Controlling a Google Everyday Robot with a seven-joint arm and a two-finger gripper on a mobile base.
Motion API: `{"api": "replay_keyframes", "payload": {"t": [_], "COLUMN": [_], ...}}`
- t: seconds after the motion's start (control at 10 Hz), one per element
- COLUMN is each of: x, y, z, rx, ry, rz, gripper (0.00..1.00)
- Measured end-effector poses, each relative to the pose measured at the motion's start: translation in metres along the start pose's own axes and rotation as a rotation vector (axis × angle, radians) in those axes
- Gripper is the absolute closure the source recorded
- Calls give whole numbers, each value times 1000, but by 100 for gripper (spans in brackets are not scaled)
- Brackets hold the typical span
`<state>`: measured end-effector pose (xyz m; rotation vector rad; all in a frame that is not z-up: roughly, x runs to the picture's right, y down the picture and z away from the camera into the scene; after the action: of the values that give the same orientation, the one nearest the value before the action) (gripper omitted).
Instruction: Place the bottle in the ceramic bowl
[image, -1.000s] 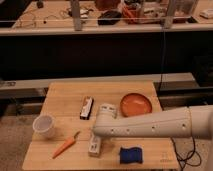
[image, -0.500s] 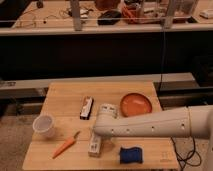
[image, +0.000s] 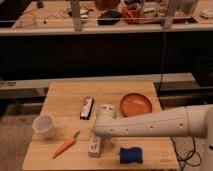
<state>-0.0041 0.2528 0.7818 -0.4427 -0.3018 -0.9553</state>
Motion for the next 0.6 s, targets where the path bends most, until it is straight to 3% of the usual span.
{"api": "replay_keyframes", "payload": {"t": [0.3,0.5,0.6], "x": [-2,-1,-2], "y": [-1,0,1], "z": [1,2,2], "rx": [-6,-10,-12], "ry": [1,5,7], "rz": [-9,-11,-12], "gripper": [22,35,47]}}
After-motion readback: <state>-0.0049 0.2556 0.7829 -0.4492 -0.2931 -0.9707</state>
